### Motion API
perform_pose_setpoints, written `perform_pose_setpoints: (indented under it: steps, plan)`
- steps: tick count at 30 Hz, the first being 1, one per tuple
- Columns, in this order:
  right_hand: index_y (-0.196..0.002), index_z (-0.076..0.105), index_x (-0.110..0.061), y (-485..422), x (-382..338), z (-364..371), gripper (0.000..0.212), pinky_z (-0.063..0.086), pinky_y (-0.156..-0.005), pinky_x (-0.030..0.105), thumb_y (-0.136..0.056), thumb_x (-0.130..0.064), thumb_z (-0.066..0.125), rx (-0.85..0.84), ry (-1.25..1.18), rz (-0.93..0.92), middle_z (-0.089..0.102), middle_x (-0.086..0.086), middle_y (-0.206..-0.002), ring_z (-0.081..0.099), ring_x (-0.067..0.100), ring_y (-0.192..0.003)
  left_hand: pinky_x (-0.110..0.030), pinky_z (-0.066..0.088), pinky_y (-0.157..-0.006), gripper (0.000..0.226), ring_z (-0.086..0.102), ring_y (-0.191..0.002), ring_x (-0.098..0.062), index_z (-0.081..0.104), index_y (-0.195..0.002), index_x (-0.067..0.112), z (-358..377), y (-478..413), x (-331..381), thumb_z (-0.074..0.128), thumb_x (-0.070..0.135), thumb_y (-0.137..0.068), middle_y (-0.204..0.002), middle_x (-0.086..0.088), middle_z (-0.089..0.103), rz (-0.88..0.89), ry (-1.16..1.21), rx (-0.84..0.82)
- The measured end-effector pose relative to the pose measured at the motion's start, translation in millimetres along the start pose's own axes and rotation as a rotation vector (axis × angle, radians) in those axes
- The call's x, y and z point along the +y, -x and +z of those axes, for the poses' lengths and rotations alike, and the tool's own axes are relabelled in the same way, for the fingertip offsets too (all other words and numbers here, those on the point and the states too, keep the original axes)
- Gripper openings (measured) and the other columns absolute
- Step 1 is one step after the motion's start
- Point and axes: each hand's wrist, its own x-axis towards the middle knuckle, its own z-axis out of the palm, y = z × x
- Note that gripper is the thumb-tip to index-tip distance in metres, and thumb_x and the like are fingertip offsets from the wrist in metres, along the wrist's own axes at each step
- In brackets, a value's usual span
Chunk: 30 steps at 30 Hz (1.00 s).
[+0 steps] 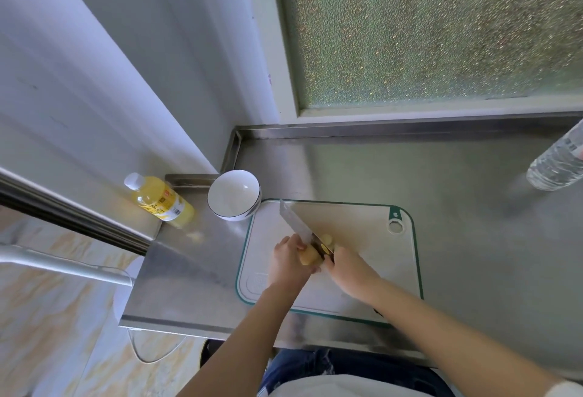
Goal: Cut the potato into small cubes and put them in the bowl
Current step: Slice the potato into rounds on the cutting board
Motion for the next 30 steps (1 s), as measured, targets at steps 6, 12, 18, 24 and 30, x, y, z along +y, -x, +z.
perform_pose_setpoints:
  steps: [6,12,18,24,30]
  plan:
    - [-0.082,0.051,-0.018,-3,4,-5,0.022,0.042,-0.070,0.028,-0.098,-0.025,0.039,-0.008,0.003,-0.010,0.054,0.000,-0.076,0.055,0.019,-0.075,-0.019,0.036,-0.069,0.044,0.047,-0.086,-0.014,0.055,-0.100,0.011,2,6,-1,0.081,0.017,-0.065,-0.093,0.004,0.050,0.008,0.027,0.030]
    - [-0.100,0.057,-0.003,-5,2,-25,0.026,0.036,-0.072,0.027,-0.097,-0.024,0.041,0.053,0.041,-0.005,0.063,0.020,-0.103,0.058,0.031,-0.092,-0.020,0.037,-0.067,0.046,0.050,-0.086,-0.017,0.052,-0.094,0.013,2,7,-6,0.084,0.022,-0.062,-0.094,0.003,0.054,-0.027,0.077,0.052]
    - [-0.064,0.032,-0.020,5,-3,-32,0.034,0.030,-0.064,0.026,-0.096,-0.025,0.043,0.128,0.055,-0.032,0.047,0.004,-0.071,0.042,0.022,-0.073,-0.021,0.036,-0.078,0.045,0.051,-0.100,-0.018,0.054,-0.108,0.011,2,9,-15,0.077,0.024,-0.072,-0.112,-0.001,0.053,0.020,0.078,0.005]
    - [-0.061,0.026,-0.023,15,-6,-27,0.039,0.027,-0.065,0.024,-0.098,-0.024,0.039,0.087,0.104,-0.048,0.034,-0.006,-0.061,0.038,0.023,-0.075,-0.019,0.039,-0.078,0.038,0.055,-0.097,-0.020,0.059,-0.109,0.010,-1,10,-16,0.074,0.021,-0.076,-0.112,-0.005,0.061,0.011,0.070,0.023]
    - [-0.062,0.027,-0.026,25,-5,-27,0.038,0.022,-0.048,0.027,-0.098,-0.023,0.039,0.078,0.108,-0.083,0.035,-0.007,-0.061,0.037,0.017,-0.057,-0.019,0.040,-0.077,0.036,0.057,-0.098,-0.020,0.060,-0.109,0.010,1,12,-13,0.072,0.020,-0.077,-0.112,-0.005,0.063,0.009,0.046,0.036]
